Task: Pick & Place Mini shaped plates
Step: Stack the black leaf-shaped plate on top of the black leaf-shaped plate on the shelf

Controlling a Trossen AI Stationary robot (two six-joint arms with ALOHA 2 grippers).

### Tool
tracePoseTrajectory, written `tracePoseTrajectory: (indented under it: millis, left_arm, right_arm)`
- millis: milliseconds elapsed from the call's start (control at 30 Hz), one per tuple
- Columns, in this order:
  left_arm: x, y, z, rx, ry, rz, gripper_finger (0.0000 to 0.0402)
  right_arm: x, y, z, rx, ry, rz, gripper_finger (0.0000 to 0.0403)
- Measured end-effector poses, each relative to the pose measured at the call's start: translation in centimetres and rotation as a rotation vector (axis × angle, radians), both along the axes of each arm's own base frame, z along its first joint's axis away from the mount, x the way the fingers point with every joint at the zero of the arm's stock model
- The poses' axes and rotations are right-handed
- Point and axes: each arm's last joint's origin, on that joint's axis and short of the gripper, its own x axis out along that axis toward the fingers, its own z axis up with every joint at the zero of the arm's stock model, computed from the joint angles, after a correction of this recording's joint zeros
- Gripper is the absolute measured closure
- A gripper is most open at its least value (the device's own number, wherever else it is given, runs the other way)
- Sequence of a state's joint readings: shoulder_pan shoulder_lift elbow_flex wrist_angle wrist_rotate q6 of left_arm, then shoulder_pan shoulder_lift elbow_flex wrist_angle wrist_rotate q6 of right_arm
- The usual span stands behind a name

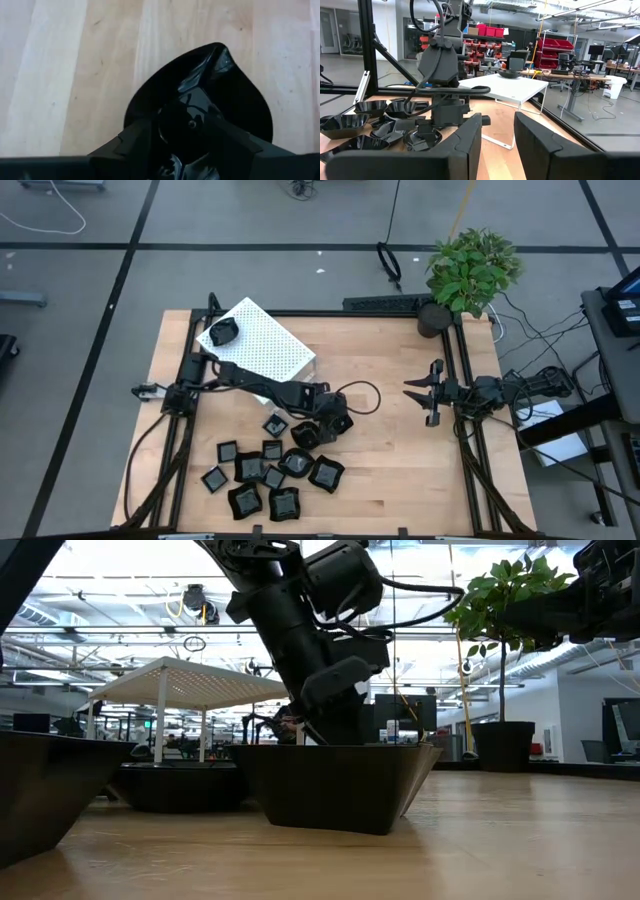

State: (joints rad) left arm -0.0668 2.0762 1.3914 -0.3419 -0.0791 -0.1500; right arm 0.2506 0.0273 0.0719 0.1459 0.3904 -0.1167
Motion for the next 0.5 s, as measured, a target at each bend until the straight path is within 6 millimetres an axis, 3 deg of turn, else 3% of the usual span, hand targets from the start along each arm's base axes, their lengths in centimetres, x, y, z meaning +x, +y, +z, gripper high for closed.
tracePoseTrajectory:
  millis: [300, 500]
  left_arm:
    - [-0.5, 0.7, 3.7, 0.138, -0.095, 0.046, 0.0213]
    - [-0.4, 1.9, 2.9, 0.166, -0.060, 0.030, 0.0213]
  right_arm:
    - [0.0, 0.0, 0.0, 0.000, 0.000, 0.000, 0.0301]
    - [0.0, 0.0, 0.0, 0.000, 0.000, 0.000, 0.0301]
